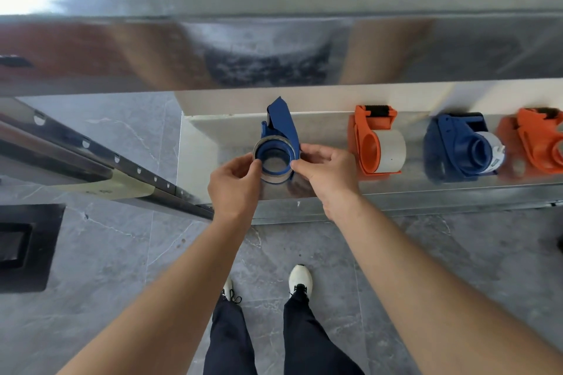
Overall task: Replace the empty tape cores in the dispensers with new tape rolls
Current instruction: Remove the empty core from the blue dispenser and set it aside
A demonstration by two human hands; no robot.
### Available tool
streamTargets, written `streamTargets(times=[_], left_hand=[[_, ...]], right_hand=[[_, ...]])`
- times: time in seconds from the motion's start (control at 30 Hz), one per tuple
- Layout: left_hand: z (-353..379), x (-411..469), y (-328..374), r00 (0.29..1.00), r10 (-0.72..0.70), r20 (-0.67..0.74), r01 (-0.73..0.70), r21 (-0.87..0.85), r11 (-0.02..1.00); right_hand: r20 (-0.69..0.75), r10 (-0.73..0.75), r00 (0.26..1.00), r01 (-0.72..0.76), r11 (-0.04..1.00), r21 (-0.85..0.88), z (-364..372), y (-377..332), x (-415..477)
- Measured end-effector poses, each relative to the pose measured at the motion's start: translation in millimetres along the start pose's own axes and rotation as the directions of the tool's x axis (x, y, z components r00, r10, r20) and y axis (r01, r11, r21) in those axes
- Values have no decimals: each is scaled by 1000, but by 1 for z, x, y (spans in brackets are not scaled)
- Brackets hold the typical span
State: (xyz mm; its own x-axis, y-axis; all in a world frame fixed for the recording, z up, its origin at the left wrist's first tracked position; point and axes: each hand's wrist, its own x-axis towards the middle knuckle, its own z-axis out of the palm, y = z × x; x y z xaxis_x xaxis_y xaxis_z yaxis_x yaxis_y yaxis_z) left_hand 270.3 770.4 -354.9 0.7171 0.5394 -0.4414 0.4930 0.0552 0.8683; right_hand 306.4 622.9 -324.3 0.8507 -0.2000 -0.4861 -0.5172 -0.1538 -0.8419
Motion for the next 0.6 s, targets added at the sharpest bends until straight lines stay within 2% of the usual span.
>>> streamTargets(times=[0.3, 0.6], left_hand=[[3, 0, 0, 1000, -29, -8, 28, -43, 999], [3, 2, -1, 999, -41, -35, 40, -16, 999]], right_hand=[[41, -85, 996, 85, 996, 5, -2, -2, -4], [38, -142, 989, 145, 987, -64, -11, -4, 6]])
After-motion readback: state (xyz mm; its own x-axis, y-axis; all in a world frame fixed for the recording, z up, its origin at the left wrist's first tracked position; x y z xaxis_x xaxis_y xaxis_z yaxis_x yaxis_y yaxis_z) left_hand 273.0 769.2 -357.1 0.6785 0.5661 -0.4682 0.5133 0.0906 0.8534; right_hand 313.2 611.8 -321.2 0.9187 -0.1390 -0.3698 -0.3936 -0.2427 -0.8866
